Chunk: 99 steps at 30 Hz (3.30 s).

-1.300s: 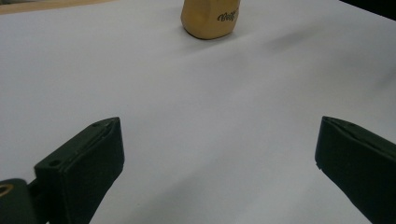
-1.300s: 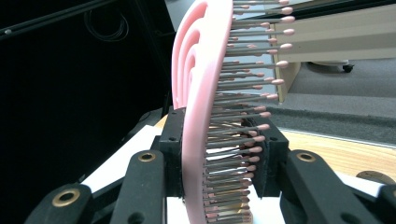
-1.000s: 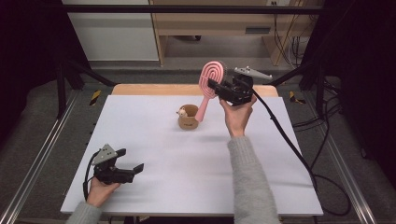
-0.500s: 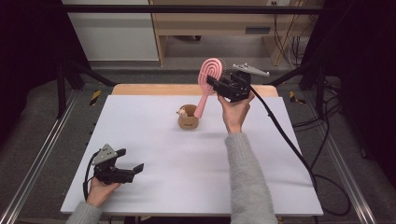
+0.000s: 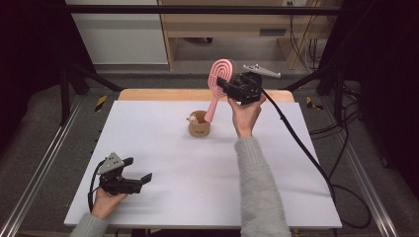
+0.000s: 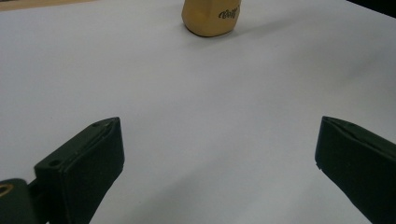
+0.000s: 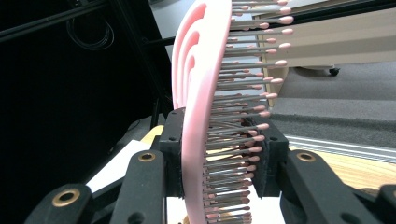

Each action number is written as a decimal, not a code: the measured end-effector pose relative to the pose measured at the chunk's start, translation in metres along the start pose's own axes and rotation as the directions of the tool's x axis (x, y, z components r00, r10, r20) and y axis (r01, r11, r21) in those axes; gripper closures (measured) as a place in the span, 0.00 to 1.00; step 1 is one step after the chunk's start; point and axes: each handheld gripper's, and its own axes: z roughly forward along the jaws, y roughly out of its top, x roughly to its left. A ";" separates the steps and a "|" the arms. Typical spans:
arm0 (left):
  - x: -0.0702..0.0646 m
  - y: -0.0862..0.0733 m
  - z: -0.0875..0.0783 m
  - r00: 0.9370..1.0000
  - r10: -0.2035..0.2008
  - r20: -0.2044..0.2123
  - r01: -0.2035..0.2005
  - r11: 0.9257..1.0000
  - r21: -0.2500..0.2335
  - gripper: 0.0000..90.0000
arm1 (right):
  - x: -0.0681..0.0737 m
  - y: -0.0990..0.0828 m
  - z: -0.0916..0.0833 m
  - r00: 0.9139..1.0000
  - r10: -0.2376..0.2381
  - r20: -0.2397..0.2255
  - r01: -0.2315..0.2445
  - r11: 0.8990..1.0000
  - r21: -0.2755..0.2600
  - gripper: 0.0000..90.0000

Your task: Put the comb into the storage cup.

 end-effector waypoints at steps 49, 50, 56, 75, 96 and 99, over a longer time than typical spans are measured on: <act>0.000 0.000 0.001 1.000 -0.001 0.003 0.001 1.000 0.007 0.01 | -0.001 -0.011 0.037 0.999 0.002 0.045 -0.002 1.000 0.006 0.71; 0.000 0.000 0.001 1.000 -0.001 0.003 0.001 1.000 0.007 0.01 | -0.001 -0.011 0.038 0.999 0.003 0.047 -0.003 1.000 0.007 0.71; 0.000 0.000 0.001 1.000 0.000 0.002 0.000 1.000 0.008 0.01 | -0.001 -0.015 0.042 0.999 0.004 0.048 -0.005 1.000 0.012 0.71; 0.000 -0.001 0.001 1.000 -0.001 0.002 0.001 1.000 0.007 0.01 | 0.002 -0.034 0.056 0.999 -0.002 0.053 0.000 0.999 0.042 0.71; 0.000 -0.001 0.001 1.000 0.003 0.003 -0.003 1.000 0.009 0.01 | 0.004 -0.053 0.067 0.998 0.030 0.048 -0.033 0.998 0.060 0.71; 0.000 -0.001 0.001 1.000 0.006 0.004 -0.006 1.000 0.012 0.01 | 0.004 -0.055 0.068 0.998 0.031 0.049 -0.034 0.998 0.062 0.71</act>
